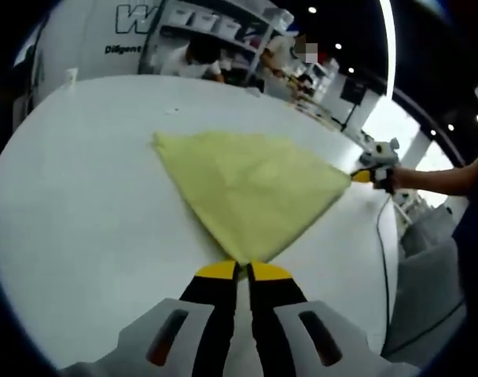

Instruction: Fold the garment on the visible template until the final outline fits inside the template.

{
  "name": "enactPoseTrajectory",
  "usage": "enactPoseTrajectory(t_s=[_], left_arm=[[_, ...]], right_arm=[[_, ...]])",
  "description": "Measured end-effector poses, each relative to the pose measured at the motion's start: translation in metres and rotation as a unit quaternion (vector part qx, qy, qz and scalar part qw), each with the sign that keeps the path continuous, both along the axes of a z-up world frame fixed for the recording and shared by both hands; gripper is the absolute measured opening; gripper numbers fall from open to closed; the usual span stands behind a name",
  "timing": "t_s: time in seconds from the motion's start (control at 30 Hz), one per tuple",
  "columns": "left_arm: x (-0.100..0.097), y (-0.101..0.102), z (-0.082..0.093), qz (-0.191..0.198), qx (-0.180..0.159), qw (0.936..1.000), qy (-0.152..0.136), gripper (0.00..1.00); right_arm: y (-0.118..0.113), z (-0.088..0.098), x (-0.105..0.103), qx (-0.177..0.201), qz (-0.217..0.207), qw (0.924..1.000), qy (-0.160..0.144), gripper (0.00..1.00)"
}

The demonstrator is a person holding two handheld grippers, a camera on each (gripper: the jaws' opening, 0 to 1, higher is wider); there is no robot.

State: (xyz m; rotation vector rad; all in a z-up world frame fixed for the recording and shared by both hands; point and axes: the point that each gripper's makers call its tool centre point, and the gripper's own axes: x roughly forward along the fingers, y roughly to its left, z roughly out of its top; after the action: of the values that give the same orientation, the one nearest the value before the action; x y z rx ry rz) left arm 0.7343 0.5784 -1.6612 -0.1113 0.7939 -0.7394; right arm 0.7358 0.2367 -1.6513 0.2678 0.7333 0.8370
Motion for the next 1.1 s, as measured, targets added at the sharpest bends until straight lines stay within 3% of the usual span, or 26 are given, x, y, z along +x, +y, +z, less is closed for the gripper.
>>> enactPoseTrajectory(t_s=[0.23, 0.4, 0.6, 0.8, 0.93, 1.1], left_arm=[[0.001, 0.002, -0.001, 0.003, 0.004, 1.0, -0.003, 0.0], [-0.001, 0.006, 0.005, 0.012, -0.016, 0.9998, 0.002, 0.0], [-0.013, 0.01, 0.007, -0.005, -0.007, 0.9999, 0.007, 0.0], [-0.036, 0.012, 0.008, -0.015, -0.015, 0.9995, 0.021, 0.0], [-0.066, 0.006, 0.007, -0.036, -0.014, 0.9988, 0.03, 0.0], [-0.079, 0.005, 0.0, -0.038, -0.006, 0.9988, 0.029, 0.0]], right_arm=[[0.0, -0.001, -0.002, -0.013, 0.001, 0.9999, 0.002, 0.0], [-0.005, 0.004, -0.002, -0.004, 0.003, 1.0, 0.005, 0.0], [-0.005, 0.007, -0.02, -0.003, 0.03, 0.9994, 0.018, 0.0], [-0.009, 0.005, -0.04, 0.009, 0.038, 0.9988, 0.029, 0.0], [-0.014, 0.005, -0.061, 0.024, 0.031, 0.9985, 0.038, 0.0], [-0.022, 0.0, -0.077, 0.022, 0.025, 0.998, 0.054, 0.0]])
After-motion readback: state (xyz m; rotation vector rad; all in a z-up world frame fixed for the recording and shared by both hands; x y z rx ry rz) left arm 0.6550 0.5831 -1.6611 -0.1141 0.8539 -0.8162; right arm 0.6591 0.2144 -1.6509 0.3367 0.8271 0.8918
